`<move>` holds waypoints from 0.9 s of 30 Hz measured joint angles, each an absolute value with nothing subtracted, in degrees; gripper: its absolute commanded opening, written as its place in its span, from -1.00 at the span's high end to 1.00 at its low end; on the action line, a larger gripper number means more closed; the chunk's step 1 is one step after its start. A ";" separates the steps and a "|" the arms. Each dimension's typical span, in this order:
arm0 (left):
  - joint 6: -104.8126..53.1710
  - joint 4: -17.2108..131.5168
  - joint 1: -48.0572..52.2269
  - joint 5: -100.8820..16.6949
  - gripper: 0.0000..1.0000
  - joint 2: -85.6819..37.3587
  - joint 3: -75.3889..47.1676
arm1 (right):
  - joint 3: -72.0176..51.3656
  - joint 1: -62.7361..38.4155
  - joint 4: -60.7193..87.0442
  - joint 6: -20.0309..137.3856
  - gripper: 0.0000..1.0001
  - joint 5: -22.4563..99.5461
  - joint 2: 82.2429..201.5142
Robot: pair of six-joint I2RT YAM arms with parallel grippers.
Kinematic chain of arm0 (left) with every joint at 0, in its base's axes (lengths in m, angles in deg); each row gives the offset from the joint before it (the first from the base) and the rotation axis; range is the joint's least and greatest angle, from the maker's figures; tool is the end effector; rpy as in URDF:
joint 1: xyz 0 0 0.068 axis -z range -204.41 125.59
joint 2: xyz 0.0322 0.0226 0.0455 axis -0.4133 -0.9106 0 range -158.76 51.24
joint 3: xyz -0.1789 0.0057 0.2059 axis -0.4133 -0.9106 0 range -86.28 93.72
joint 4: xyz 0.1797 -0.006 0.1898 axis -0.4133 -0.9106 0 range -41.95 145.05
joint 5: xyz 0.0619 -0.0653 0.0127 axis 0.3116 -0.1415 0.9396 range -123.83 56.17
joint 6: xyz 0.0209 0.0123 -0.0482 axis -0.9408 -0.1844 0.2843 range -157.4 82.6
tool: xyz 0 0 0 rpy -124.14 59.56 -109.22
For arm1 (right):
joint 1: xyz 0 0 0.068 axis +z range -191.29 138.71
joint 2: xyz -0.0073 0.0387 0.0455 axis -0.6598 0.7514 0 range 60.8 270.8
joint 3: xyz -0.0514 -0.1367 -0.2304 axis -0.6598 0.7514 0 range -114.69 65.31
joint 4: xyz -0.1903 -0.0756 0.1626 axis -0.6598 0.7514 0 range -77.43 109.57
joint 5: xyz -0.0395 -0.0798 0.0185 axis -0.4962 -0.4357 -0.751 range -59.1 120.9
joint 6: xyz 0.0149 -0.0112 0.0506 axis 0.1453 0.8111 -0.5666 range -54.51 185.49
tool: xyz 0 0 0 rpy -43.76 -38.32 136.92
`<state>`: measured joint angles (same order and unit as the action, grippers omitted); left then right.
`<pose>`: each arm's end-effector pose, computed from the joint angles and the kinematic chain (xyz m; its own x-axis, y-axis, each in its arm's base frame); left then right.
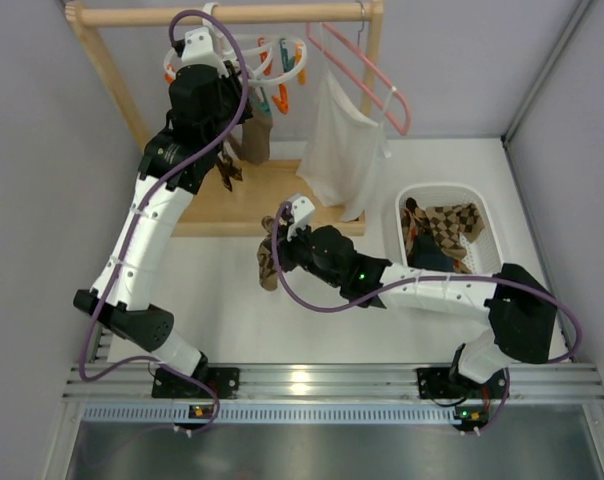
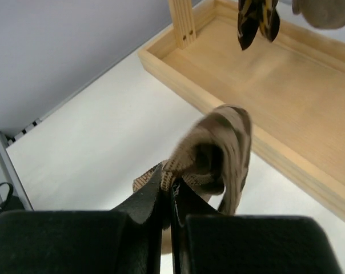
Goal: Remove the socks clipped to the hanger
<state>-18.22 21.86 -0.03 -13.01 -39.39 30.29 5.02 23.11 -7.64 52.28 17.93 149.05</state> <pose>0.2998 -0.1219 0.5250 -0.1299 -0.2783 -0.9517 0.0233 0.9587 -0.2835 0.1647 0.3251 0.3007 -0.2357 0.0236 -0.9715 -0.7486 0.6331 0.1970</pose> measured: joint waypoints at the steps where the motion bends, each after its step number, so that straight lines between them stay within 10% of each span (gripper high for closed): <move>1: -18.09 21.86 -0.03 -13.19 0.37 -39.39 30.27 | 5.78 23.11 -7.49 52.24 1.00 17.93 148.94; 9: -15.07 22.14 -0.16 -16.51 -0.96 -35.98 23.72 | 19.20 23.16 -1.13 49.55 1.00 11.09 132.22; 27: -6.64 20.68 -0.23 -25.54 -0.97 4.96 -21.14 | 16.84 -8.93 38.02 45.79 1.00 2.46 102.34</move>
<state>-6.64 20.68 -0.23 -25.54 4.96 -21.14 16.84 -8.93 38.02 45.79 2.46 102.34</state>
